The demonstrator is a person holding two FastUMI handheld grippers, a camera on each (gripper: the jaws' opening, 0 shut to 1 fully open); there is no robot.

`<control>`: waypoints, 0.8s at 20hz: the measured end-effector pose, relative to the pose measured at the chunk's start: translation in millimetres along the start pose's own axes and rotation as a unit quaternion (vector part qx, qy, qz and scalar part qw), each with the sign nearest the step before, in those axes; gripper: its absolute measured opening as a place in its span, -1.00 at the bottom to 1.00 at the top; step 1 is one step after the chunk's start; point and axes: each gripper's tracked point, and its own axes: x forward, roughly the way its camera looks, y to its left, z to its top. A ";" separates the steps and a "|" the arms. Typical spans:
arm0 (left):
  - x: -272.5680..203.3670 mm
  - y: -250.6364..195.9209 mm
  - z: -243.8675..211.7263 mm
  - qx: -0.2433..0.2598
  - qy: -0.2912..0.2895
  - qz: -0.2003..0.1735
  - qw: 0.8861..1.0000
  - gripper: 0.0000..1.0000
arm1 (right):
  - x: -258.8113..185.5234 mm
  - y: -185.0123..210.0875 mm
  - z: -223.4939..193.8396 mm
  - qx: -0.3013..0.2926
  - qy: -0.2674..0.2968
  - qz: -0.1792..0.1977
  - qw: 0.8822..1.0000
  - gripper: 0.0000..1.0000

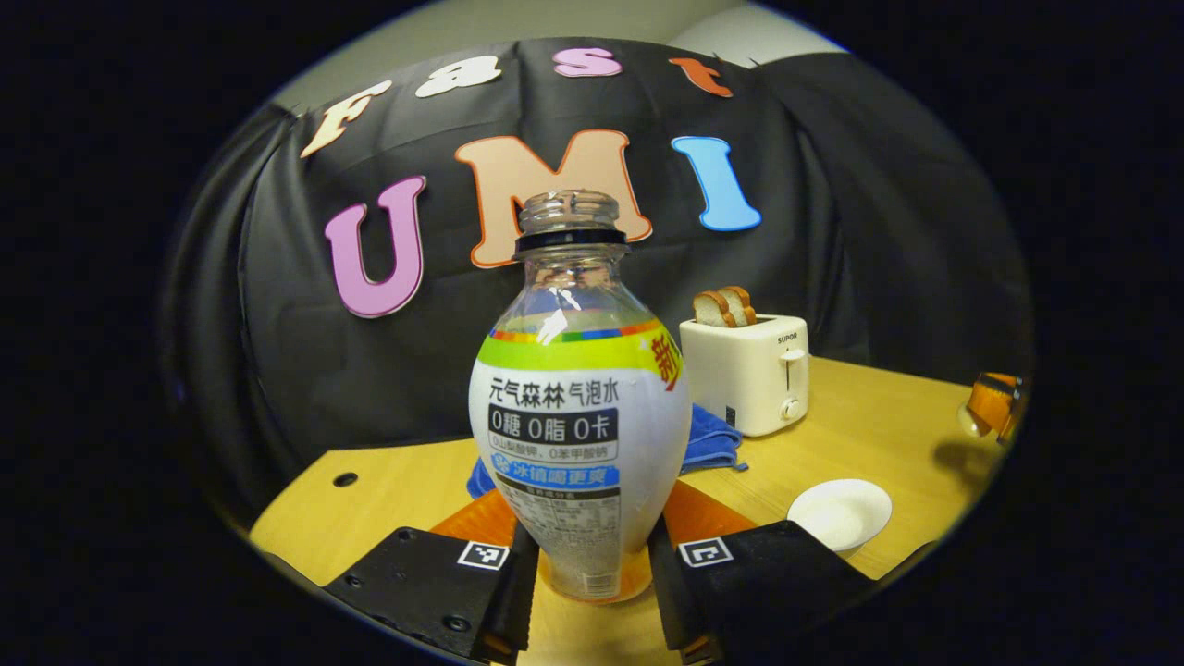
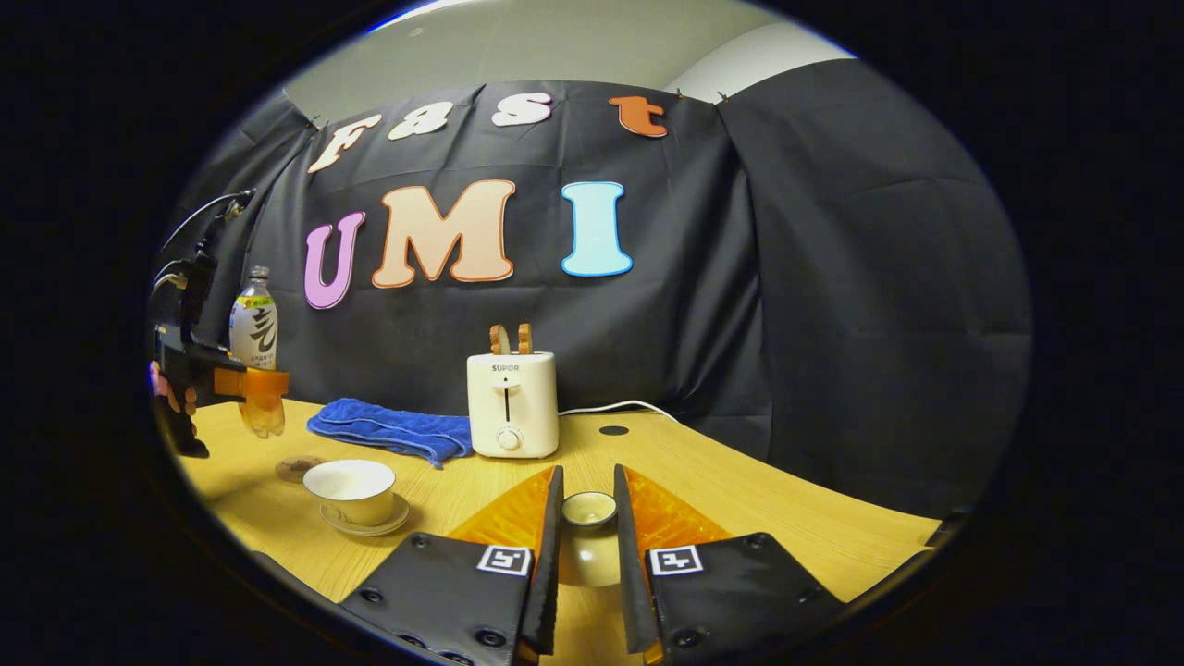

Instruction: Open the teacup lid with one hand, grasp the water bottle and pour water into the teacup with the other hand; after pouring, place the water bottle on the coaster and then close the teacup lid.

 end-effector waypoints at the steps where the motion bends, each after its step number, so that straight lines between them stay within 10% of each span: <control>1: 2.6 -1.2 -4.9 -0.014 0.002 -0.002 1.000 0.02 | 0.1 0.1 0.1 0.000 0.000 0.000 1.000 -0.36; 16: 30.4 1.0 -46.7 -0.048 0.030 0.004 0.998 0.11 | 0.3 -1.3 0.6 0.000 0.000 -0.001 1.000 -0.34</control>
